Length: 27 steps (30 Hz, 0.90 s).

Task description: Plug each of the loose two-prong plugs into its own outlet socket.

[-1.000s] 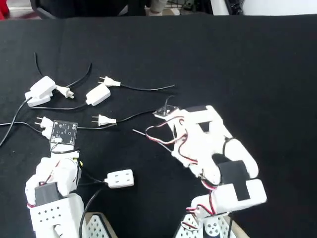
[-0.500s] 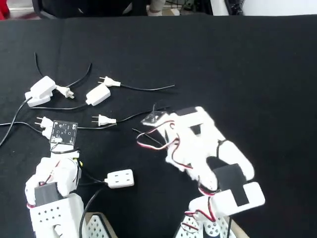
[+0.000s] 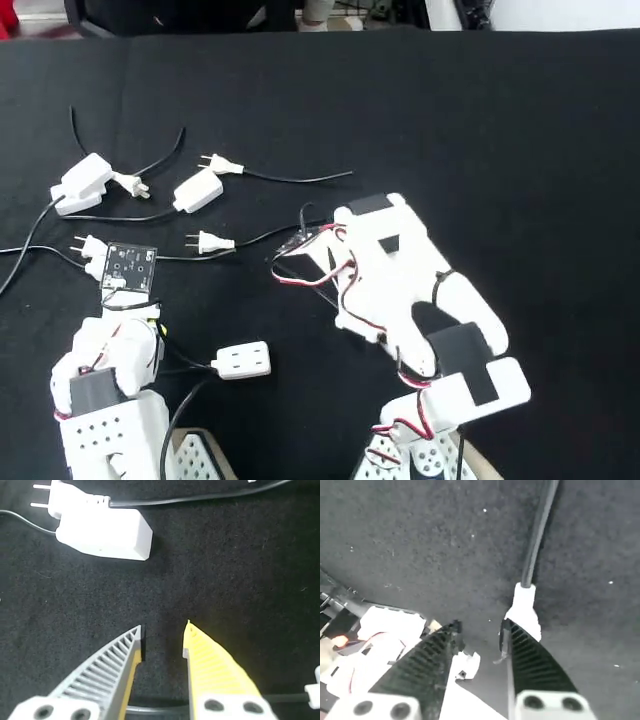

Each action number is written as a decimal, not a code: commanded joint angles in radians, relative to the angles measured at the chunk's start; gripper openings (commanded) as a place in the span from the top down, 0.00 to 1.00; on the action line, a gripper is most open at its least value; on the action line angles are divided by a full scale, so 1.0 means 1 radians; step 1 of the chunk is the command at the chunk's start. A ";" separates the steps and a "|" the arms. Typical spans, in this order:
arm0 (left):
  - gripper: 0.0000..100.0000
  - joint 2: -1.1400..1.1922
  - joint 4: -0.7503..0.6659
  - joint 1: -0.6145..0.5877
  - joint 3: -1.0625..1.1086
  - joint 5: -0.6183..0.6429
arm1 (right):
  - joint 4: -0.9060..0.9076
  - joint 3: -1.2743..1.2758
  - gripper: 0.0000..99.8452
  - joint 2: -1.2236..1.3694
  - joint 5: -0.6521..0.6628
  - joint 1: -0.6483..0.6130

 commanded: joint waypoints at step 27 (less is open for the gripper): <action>0.86 -0.003 0.009 -0.012 -0.008 -0.002 | -0.100 -0.022 0.86 -0.016 0.255 0.195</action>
